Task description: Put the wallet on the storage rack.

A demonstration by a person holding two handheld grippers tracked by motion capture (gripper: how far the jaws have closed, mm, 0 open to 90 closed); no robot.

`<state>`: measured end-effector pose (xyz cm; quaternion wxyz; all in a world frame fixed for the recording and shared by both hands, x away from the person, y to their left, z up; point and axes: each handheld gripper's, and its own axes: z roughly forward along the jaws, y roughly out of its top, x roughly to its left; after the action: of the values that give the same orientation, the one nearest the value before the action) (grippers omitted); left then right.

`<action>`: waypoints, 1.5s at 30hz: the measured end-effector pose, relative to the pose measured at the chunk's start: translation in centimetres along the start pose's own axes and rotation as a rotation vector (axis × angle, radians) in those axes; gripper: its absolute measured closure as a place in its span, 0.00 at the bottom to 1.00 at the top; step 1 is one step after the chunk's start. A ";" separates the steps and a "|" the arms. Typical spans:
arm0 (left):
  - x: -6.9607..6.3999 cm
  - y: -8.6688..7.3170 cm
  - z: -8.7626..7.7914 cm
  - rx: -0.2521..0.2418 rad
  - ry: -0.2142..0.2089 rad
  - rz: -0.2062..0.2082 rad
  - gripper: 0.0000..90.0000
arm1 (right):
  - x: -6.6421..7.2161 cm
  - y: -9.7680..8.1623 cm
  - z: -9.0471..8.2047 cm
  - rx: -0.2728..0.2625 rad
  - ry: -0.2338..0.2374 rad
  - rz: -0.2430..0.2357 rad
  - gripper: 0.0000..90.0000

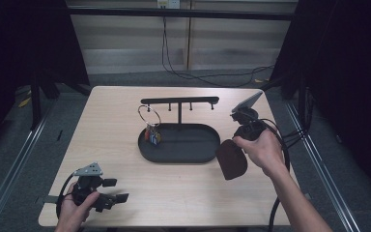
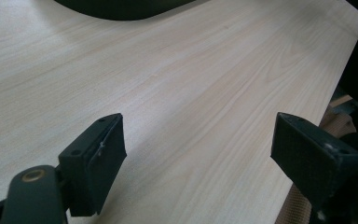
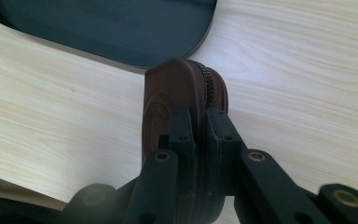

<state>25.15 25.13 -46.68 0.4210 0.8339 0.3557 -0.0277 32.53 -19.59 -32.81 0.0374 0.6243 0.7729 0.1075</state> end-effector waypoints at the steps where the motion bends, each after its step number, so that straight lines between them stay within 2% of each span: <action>1: 0.0 0.0 0.0 0.000 0.000 0.000 0.20 | 0.0 0.1 0.0 -0.006 0.001 0.003 0.91; 8: 0.0 0.0 0.0 0.000 -0.002 -0.002 0.20 | 0.4 0.9 -0.4 -0.005 -0.006 -0.006 0.91; 18: 0.0 0.0 0.0 0.000 -0.003 -0.003 0.20 | 0.7 2.5 -1.0 -0.030 0.009 -0.006 0.91; 25: 0.0 0.0 0.0 -0.001 -0.001 -0.002 0.20 | 0.7 3.5 -0.8 -0.055 0.013 0.018 0.91; 34: 0.0 0.0 0.0 -0.001 -0.005 0.001 0.20 | 1.0 4.7 0.0 -0.053 0.014 0.029 0.91; 40: 0.1 0.0 -0.1 0.000 -0.005 0.002 0.20 | 1.1 5.6 -0.3 -0.060 0.001 0.044 0.91; 45: 0.0 0.0 -0.1 -0.003 -0.004 -0.001 0.20 | 1.2 6.2 -0.3 -0.075 0.011 0.060 0.91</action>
<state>25.16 25.24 -46.62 0.4232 0.8330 0.3553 -0.0292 38.13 -17.23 -31.09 0.0531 0.6448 0.7494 0.1409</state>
